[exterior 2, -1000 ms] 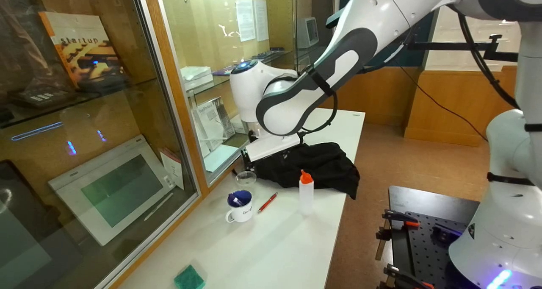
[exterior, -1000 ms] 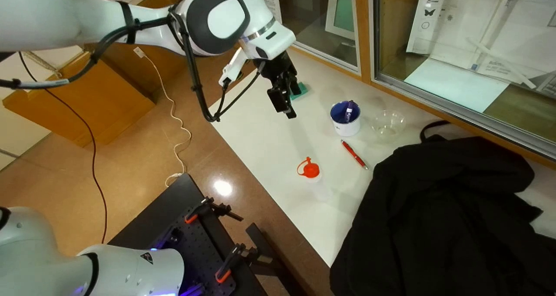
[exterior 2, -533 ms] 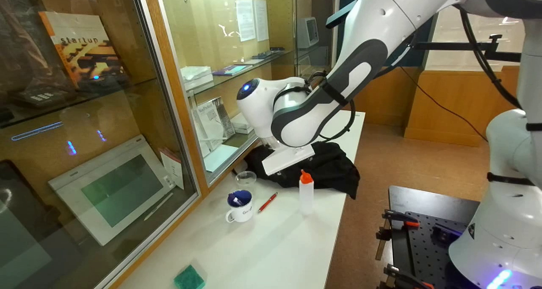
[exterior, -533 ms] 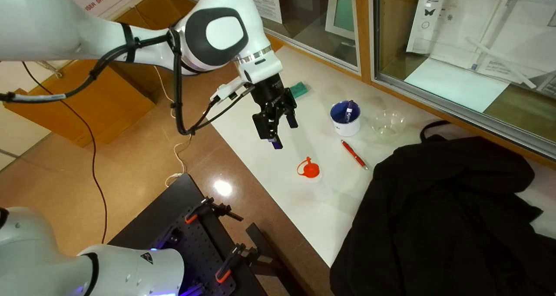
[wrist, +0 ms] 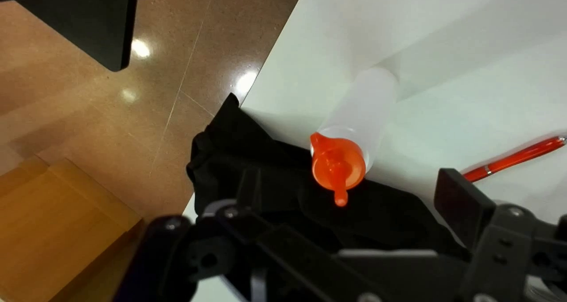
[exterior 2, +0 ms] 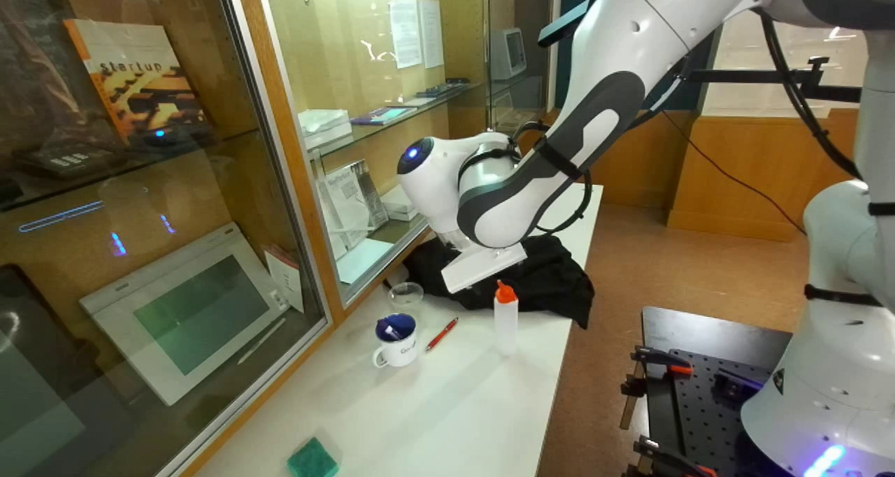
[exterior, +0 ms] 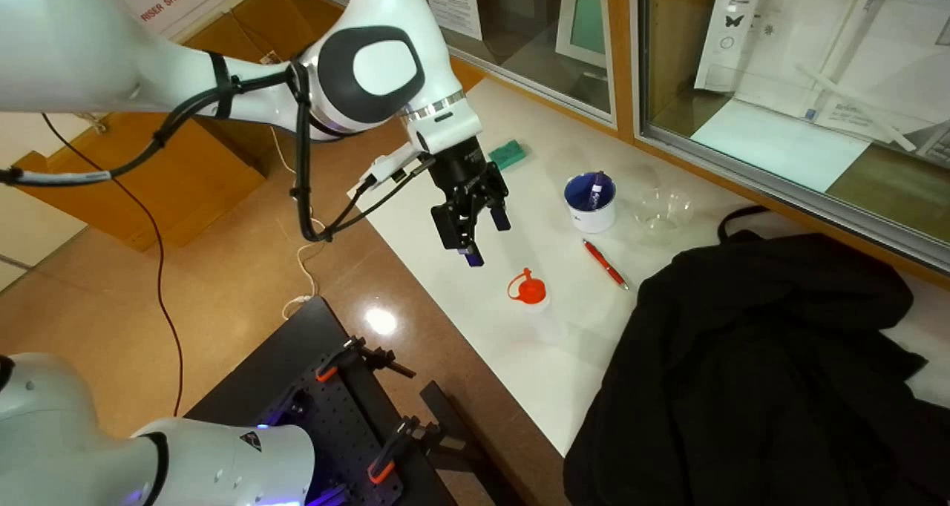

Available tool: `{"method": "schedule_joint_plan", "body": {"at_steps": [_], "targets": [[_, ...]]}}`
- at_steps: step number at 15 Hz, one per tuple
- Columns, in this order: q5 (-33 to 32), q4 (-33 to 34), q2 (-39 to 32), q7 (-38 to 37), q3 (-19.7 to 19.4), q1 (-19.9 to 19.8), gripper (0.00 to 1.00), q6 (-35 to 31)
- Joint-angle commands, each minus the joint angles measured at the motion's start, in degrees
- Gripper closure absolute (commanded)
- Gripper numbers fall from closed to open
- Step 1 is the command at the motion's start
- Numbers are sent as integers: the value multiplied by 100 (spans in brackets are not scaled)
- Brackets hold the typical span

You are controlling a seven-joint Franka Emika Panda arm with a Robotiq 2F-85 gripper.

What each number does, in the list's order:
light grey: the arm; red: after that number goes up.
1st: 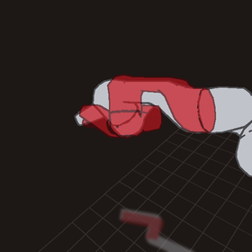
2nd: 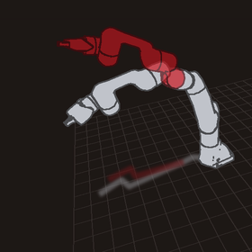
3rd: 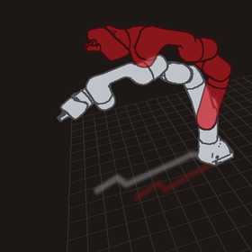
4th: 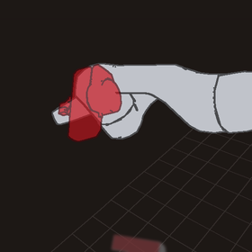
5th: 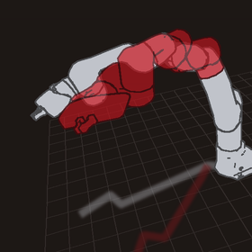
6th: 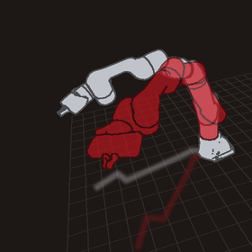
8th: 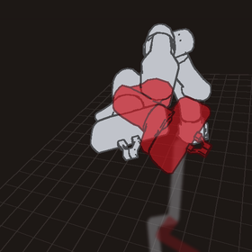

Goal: Uncover the squeeze bottle, move it to the left, and then cover it with the red lid

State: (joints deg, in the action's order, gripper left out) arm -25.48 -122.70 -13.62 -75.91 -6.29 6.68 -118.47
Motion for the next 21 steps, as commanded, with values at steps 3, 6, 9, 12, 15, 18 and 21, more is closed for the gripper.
{"method": "schedule_joint_plan", "body": {"at_steps": [3,6,9,12,15,18,21], "targets": [[-598,-283,108,3,-54,-278,0,-603],[-395,-392,78,286,-53,-470,0,-960],[-27,-559,87,729,-37,-659,0,-1401],[412,-680,95,1267,-29,-753,0,-1625],[712,-737,95,1553,-66,-764,0,-1617],[858,-756,91,1596,-96,-753,26,-1587],[841,-761,96,1533,-123,-740,49,-1576]]}}
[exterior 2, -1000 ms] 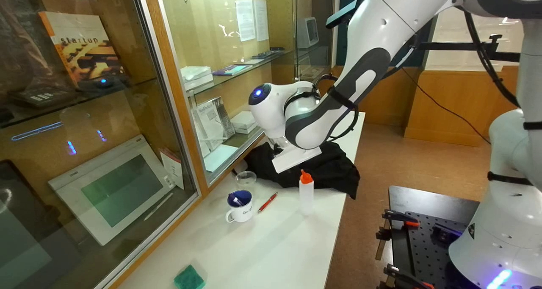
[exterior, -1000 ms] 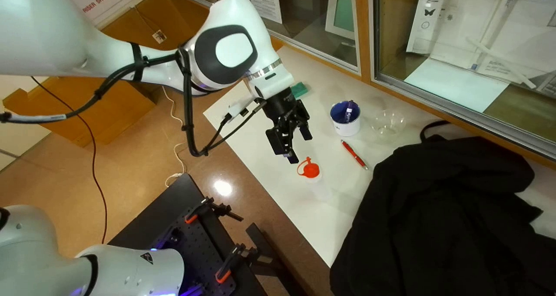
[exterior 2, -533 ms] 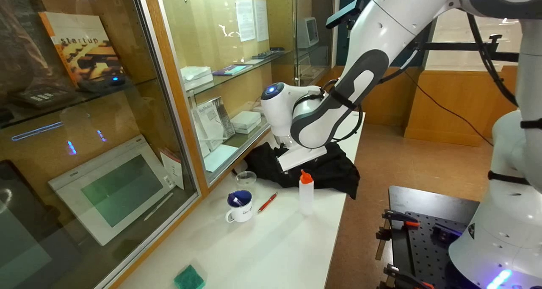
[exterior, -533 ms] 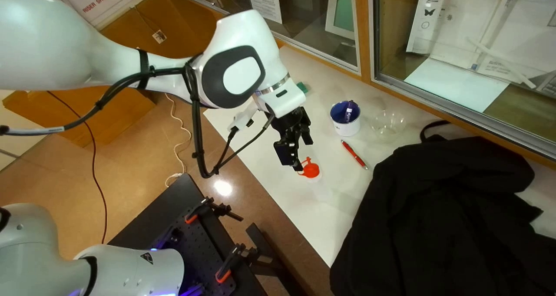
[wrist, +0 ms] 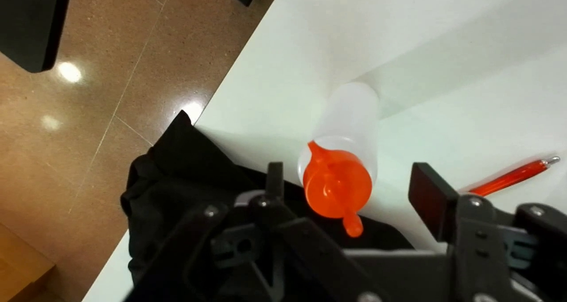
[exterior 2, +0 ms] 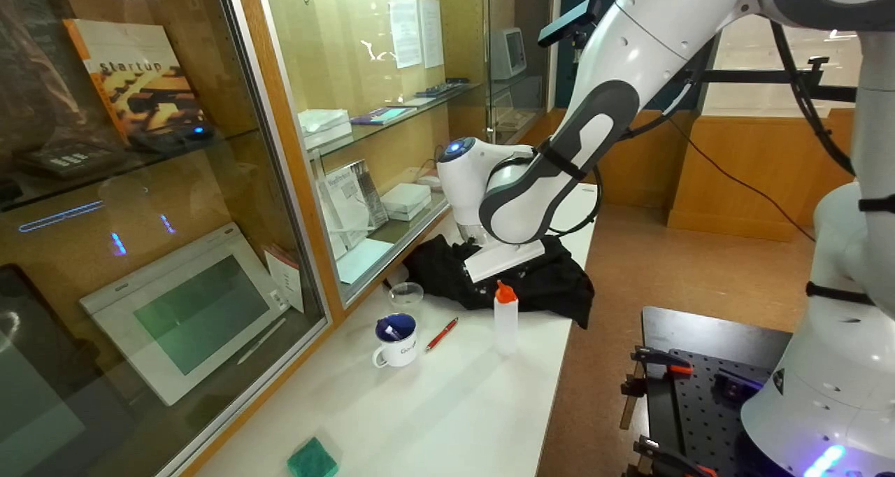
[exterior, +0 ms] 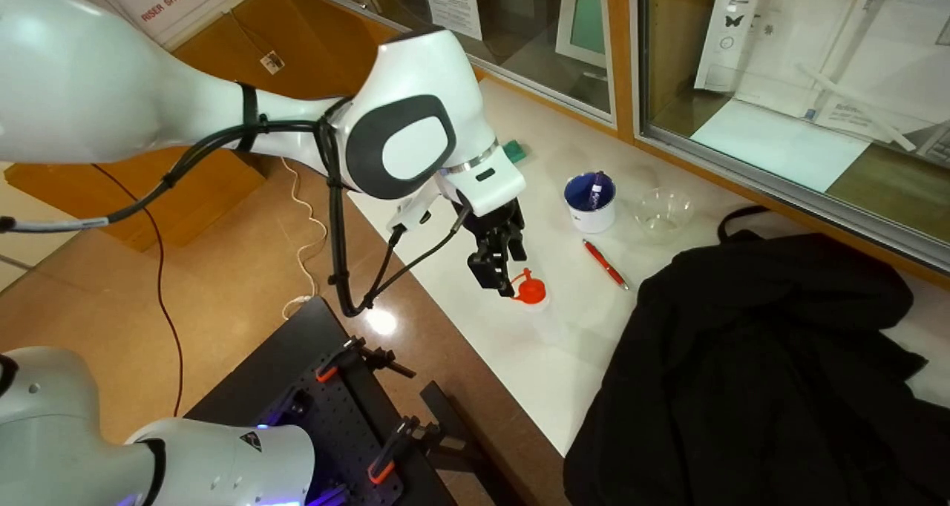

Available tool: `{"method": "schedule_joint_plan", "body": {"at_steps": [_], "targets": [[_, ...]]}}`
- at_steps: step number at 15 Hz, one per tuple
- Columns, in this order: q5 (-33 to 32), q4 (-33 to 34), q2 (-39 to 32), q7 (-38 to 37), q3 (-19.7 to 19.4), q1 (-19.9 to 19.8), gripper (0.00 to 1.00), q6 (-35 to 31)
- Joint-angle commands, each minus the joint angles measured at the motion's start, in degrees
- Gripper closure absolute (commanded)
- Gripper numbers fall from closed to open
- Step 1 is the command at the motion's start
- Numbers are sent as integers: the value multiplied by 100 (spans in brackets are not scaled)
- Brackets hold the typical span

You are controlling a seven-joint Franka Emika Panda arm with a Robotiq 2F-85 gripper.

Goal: Uncover the squeeze bottle, move it to the left, and then cover it with the red lid

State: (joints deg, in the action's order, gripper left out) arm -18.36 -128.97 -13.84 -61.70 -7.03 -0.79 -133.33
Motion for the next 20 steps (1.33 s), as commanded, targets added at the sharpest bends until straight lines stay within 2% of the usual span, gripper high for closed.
{"method": "schedule_joint_plan", "body": {"at_steps": [1,6,7,20], "targets": [[110,-132,120,81,-61,12,58,-79],[42,-143,140,-14,-101,36,95,-71],[27,-148,147,-35,-104,43,99,-74],[-345,-322,548,-297,-74,148,99,-21]]}}
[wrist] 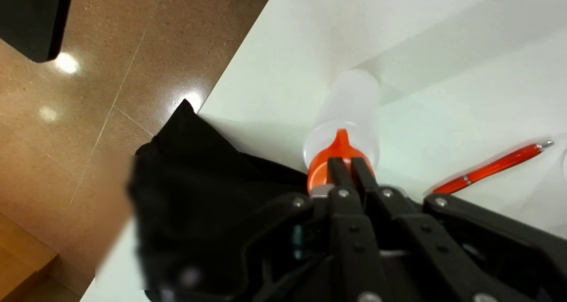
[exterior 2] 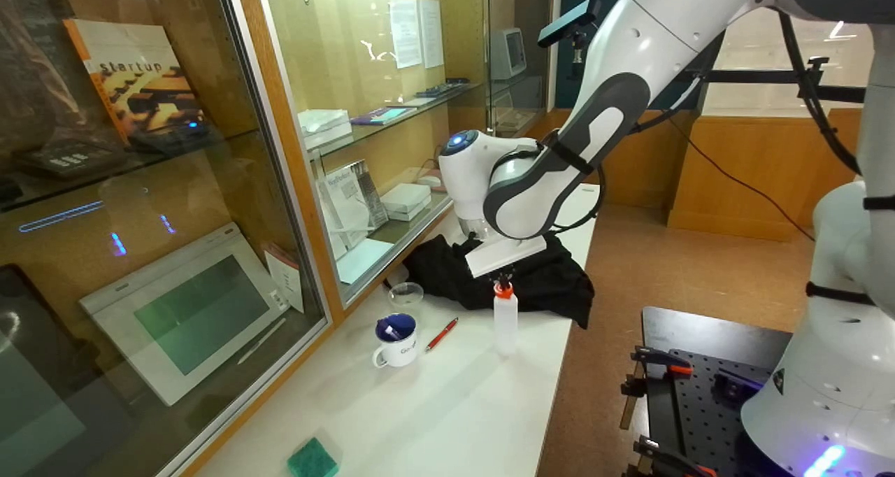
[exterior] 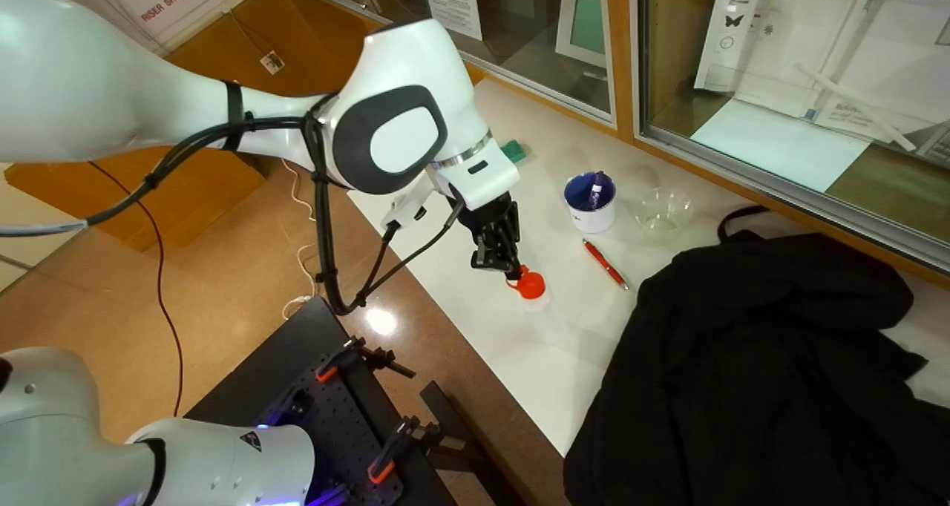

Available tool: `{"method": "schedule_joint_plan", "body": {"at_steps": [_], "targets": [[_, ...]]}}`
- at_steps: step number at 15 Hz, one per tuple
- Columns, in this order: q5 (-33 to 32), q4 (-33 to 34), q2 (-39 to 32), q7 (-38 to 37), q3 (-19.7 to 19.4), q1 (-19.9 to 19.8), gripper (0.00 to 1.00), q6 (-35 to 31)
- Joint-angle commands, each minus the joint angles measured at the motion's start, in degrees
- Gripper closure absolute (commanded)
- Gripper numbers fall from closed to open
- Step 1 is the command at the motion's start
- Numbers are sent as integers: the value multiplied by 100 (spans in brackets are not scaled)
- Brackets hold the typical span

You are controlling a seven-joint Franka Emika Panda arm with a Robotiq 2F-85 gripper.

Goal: Uncover the squeeze bottle, move it to the left, and then cover it with the red lid

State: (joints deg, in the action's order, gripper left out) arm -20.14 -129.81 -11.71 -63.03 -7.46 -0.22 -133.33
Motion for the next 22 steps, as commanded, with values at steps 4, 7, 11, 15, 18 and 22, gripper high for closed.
{"method": "schedule_joint_plan", "body": {"at_steps": [4,7,11,15,18,22], "targets": [[-416,-200,439,-158,50,147,99,-72],[-470,112,229,32,286,303,99,54],[-382,461,-104,417,675,592,99,-35],[-450,790,-417,695,946,969,99,-115],[-520,1055,-623,704,979,1250,99,147],[-411,927,-596,602,927,1322,95,-27]]}}
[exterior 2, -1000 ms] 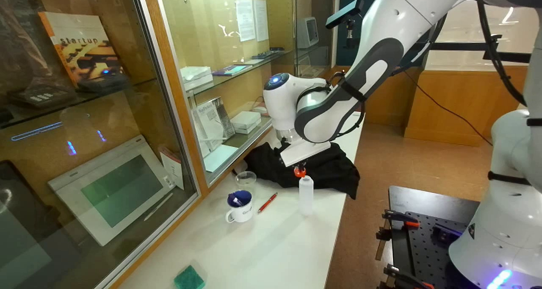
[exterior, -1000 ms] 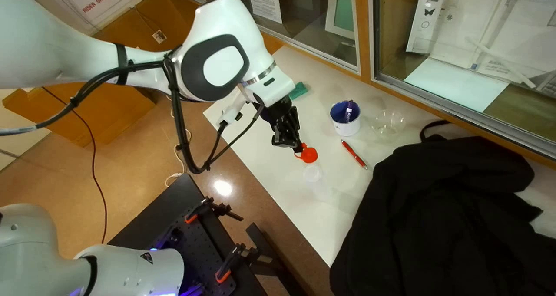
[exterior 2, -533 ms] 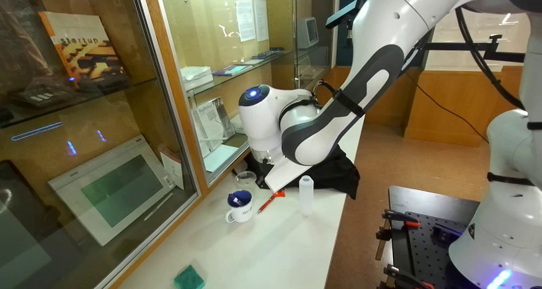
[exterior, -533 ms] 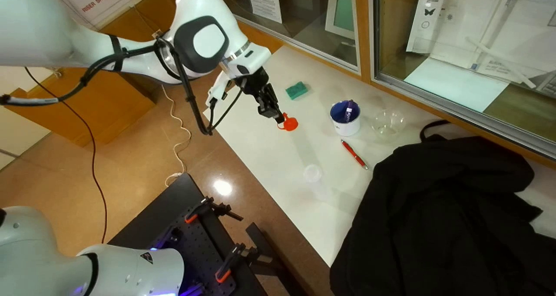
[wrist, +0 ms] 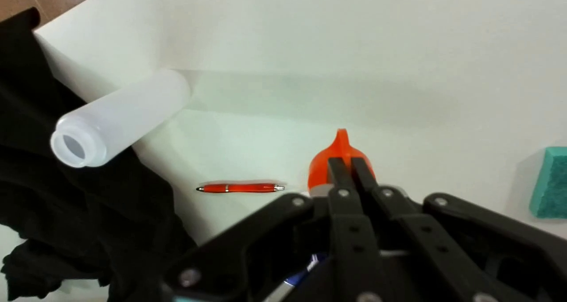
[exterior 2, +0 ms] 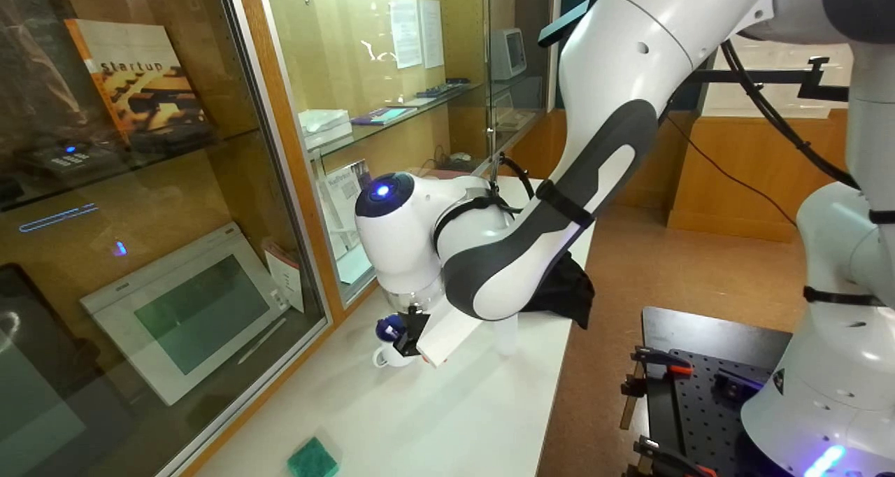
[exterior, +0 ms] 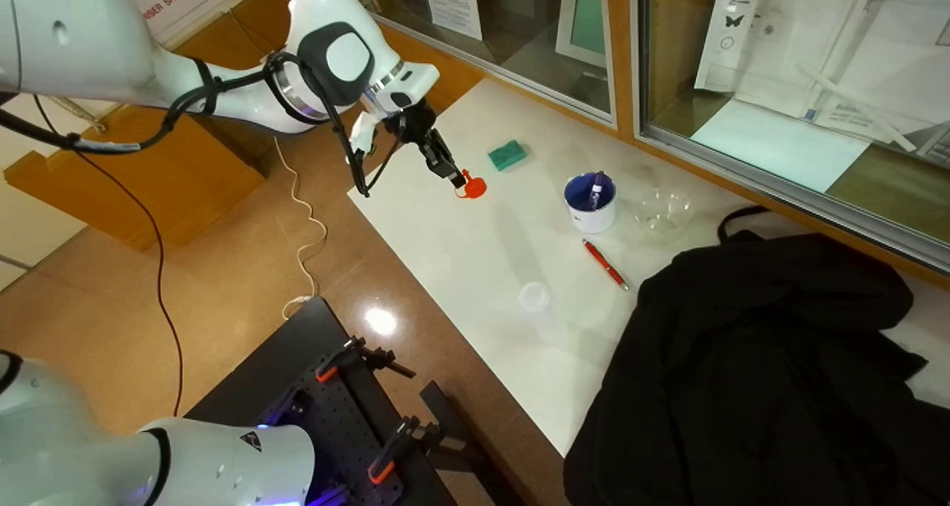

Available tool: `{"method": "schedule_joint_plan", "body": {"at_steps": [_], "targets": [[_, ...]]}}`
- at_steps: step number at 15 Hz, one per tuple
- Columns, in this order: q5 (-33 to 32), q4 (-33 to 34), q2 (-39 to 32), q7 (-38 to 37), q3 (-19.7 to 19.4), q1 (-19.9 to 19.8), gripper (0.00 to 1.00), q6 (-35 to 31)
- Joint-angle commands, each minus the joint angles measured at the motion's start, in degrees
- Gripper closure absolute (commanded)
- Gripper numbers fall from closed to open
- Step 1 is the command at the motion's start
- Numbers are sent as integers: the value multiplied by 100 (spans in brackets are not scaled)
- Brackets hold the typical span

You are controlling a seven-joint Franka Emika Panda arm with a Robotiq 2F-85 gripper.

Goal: Uncover the squeeze bottle, move it to the left, and then cover it with the red lid

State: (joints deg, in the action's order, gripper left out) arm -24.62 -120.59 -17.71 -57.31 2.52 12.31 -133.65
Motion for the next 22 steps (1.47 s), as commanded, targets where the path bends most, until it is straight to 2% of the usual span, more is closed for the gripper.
{"method": "schedule_joint_plan", "body": {"at_steps": [1,2,5,9,13,14,15,22], "targets": [[34,13,-5,30,-77,67,99,6],[-26,-1,-76,-84,-129,75,99,-20],[252,-140,-495,184,-23,25,99,-678],[821,-368,-1044,660,102,70,99,-1543],[1366,-459,-1366,1069,106,257,99,-1662],[1459,-468,-1393,1143,100,305,70,-1649],[1508,-480,-1382,1132,56,386,69,-1640],[1419,-571,-1007,993,-246,722,19,-1585]]}}
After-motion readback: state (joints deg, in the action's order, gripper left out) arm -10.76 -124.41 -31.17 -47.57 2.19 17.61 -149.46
